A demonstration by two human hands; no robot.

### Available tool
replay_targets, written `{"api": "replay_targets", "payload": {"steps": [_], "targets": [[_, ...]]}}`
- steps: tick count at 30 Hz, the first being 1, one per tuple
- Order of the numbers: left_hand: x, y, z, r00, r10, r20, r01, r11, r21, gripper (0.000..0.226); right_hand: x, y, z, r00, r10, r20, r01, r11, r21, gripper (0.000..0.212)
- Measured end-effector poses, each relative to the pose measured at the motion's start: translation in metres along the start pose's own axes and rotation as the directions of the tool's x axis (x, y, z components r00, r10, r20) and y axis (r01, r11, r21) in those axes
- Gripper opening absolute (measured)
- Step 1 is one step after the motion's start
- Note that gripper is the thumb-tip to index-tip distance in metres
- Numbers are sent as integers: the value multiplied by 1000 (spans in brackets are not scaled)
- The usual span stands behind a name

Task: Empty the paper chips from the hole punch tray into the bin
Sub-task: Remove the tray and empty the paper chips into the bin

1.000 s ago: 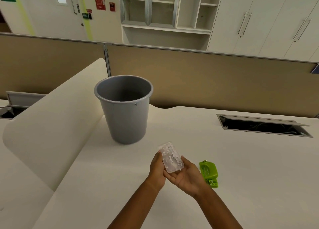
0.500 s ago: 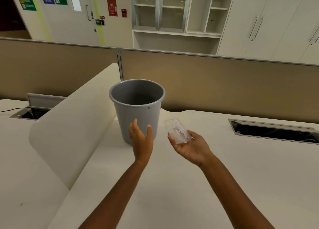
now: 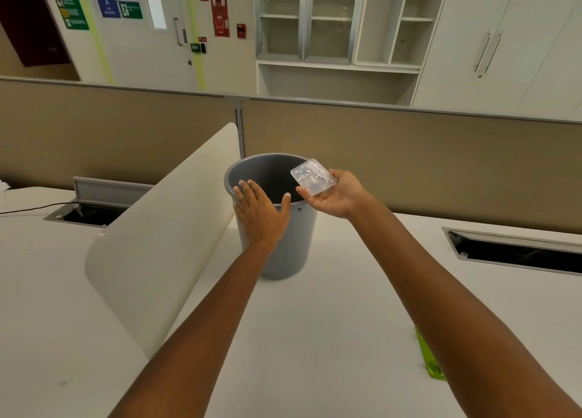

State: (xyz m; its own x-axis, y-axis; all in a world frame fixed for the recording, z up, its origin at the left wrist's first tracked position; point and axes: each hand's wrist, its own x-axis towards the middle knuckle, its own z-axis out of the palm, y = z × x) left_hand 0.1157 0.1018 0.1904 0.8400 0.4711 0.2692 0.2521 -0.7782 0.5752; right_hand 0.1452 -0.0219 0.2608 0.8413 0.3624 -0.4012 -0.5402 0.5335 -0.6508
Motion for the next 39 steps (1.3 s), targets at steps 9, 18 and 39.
{"api": "replay_targets", "payload": {"steps": [9, 18, 39], "targets": [[-3, -4, 7, 998, -35, -58, 35, 999, -6, 90, 43, 6, 32, 979, -164, -121, 94, 890, -446, 42], [-5, -4, 9, 995, -46, -83, 41, 997, -68, 103, 54, 22, 50, 979, -166, 120, 100, -124, -987, 41], [-6, -3, 7, 997, -35, -63, 28, 995, -100, 102, 39, -2, 29, 962, -265, 62, 190, 492, -850, 41]]}}
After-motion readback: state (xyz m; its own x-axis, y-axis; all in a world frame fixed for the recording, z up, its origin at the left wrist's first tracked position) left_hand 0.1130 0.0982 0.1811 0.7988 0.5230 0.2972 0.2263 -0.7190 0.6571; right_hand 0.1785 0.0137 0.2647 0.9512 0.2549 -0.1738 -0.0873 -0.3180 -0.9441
